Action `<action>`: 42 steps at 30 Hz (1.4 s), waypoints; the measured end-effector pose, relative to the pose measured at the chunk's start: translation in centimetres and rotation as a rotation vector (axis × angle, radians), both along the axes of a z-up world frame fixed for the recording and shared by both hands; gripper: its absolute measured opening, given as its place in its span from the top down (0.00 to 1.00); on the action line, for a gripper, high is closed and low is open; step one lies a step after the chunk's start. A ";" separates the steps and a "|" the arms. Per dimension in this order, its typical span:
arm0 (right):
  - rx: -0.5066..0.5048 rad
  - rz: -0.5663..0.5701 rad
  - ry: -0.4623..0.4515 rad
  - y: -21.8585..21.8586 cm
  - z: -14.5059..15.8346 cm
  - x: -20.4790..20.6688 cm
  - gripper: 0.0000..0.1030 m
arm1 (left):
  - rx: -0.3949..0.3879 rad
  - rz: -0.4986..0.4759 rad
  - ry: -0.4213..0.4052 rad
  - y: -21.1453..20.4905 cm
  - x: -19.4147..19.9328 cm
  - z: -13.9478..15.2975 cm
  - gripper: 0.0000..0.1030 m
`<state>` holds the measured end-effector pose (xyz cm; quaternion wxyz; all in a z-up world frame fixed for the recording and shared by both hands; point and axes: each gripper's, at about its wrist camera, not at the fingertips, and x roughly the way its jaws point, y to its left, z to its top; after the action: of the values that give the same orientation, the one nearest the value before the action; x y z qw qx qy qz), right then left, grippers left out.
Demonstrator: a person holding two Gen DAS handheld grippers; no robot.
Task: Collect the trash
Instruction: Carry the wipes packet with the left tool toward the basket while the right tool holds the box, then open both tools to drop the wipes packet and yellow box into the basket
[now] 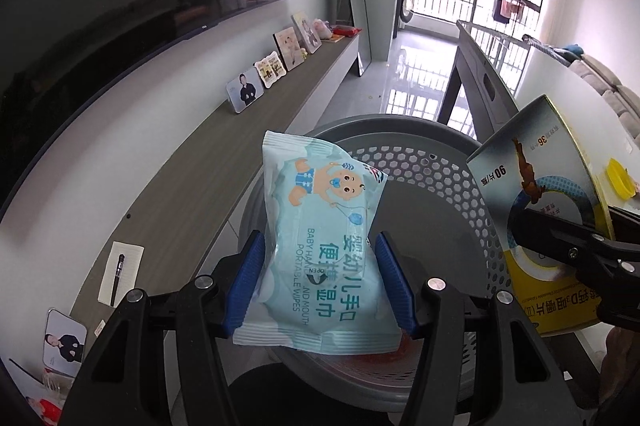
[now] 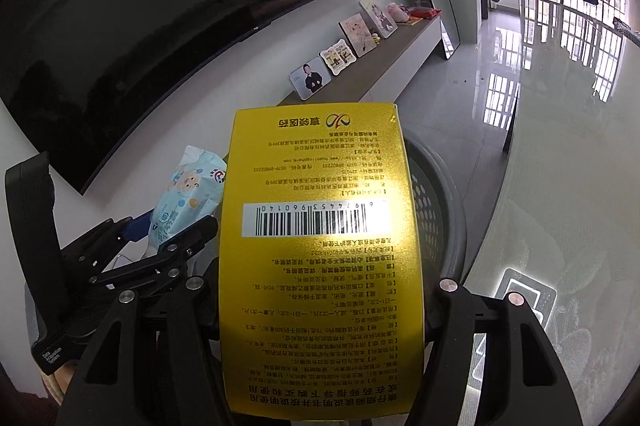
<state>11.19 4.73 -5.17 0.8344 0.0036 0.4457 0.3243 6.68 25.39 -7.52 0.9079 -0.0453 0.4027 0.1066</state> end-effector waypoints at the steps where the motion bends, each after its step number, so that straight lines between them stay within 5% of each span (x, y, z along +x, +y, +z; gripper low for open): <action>1: -0.004 0.001 0.003 0.0 -0.1 -0.1 0.39 | -0.003 -0.001 0.002 0.1 0.1 -0.1 0.45; 42: -0.015 0.014 -0.078 -0.1 0.5 -1.7 0.31 | -0.017 0.051 0.016 0.3 -0.4 -0.5 0.36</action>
<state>9.49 4.58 -4.71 0.8490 -0.0183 0.4151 0.3265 6.31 25.67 -8.00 0.9013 -0.0624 0.4095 0.1269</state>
